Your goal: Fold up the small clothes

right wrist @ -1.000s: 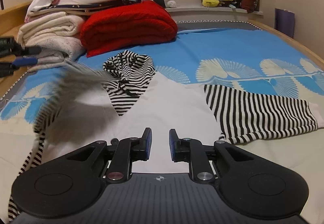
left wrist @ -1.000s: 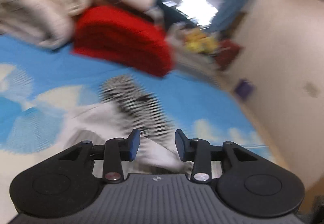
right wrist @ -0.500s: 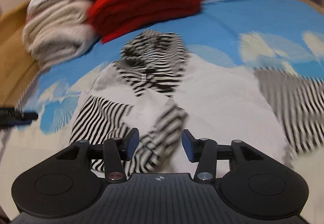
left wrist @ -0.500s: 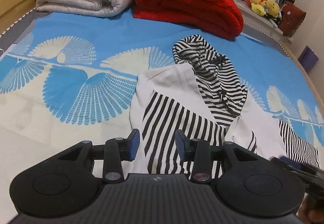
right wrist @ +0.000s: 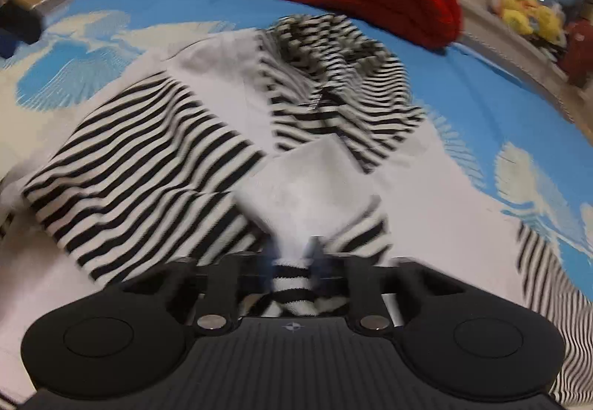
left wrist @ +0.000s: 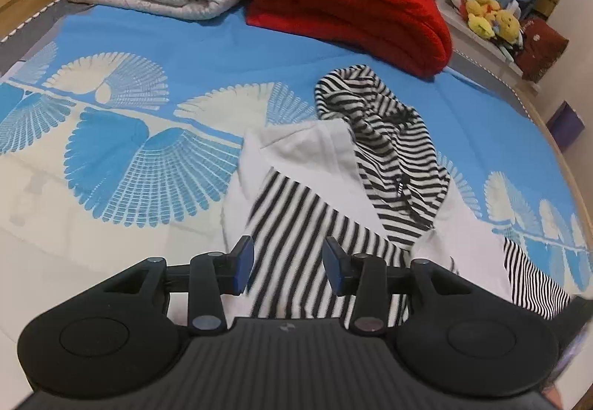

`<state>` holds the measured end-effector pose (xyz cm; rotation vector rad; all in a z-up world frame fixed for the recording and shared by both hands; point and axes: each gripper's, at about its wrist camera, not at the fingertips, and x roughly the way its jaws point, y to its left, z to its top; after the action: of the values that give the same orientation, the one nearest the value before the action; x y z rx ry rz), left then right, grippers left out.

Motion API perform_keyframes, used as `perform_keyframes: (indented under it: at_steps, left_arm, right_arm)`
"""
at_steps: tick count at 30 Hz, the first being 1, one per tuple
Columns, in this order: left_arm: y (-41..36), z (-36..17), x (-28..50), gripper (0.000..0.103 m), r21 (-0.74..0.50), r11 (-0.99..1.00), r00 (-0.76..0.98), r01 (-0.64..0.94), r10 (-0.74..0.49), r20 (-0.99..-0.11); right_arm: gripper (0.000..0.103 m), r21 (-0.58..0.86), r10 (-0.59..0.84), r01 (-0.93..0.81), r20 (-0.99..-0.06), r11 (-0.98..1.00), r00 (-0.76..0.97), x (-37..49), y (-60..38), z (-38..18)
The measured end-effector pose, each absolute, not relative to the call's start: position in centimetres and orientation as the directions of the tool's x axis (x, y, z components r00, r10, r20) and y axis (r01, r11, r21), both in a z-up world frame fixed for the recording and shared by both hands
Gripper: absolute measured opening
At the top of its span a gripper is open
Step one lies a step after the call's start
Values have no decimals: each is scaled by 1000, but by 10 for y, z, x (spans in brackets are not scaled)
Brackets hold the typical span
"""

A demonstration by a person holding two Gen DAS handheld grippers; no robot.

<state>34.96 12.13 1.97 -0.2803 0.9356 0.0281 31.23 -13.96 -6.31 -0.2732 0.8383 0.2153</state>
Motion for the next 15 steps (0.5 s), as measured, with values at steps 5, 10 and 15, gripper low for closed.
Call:
perform_keyframes:
  at_steps: [5, 10, 15]
  left_arm:
    - [139, 19, 347, 45, -227, 960, 587, -165, -89, -805]
    - [140, 15, 343, 45, -207, 965, 576, -159, -80, -814]
    - [133, 9, 344, 45, -201, 966, 568, -160, -77, -820]
  right_arm:
    - [8, 137, 60, 13, -515, 991, 855, 290, -196, 9]
    - [8, 273, -115, 269, -472, 923, 874, 260, -261, 24]
    - [12, 330, -104, 496, -742, 803, 663, 267, -320, -32]
